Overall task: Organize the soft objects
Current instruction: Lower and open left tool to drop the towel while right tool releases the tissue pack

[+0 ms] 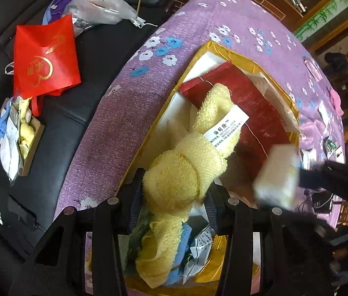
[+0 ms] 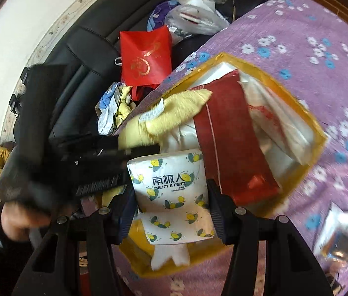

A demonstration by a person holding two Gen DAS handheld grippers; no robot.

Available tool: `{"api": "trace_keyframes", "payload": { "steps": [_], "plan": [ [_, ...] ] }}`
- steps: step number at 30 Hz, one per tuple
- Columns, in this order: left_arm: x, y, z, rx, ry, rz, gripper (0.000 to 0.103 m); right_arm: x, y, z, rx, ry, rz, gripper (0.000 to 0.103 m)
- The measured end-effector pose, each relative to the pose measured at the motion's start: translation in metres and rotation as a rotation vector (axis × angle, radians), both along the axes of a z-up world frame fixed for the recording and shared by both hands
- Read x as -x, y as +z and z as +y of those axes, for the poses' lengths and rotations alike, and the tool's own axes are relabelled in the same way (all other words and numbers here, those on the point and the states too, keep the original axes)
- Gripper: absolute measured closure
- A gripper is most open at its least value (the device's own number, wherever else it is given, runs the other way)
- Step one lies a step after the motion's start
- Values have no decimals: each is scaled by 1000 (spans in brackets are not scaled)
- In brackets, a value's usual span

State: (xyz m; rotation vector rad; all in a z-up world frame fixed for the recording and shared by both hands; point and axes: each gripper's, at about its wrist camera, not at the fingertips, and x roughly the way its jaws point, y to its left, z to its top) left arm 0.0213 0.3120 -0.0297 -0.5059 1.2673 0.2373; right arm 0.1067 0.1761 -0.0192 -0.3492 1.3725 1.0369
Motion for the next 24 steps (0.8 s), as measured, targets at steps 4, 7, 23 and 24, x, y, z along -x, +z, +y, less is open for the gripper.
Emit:
{"api": "trace_keyframes", "payload": {
  "steps": [4,7,23,24],
  "plan": [
    [1,-1,3,34,12,-12,58,-7,-12,7,24,-24,10,47],
    [2,-2,3,37,13,-19,58,-7,-12,10,34,-25,0,47],
    [17,15,-3,8,52,-65,54,-4,6,-13,-3,-46,-28,36],
    [18,17,-4,3,55,-68,54,-3,7,-15,-5,-45,-31,35]
  ]
}}
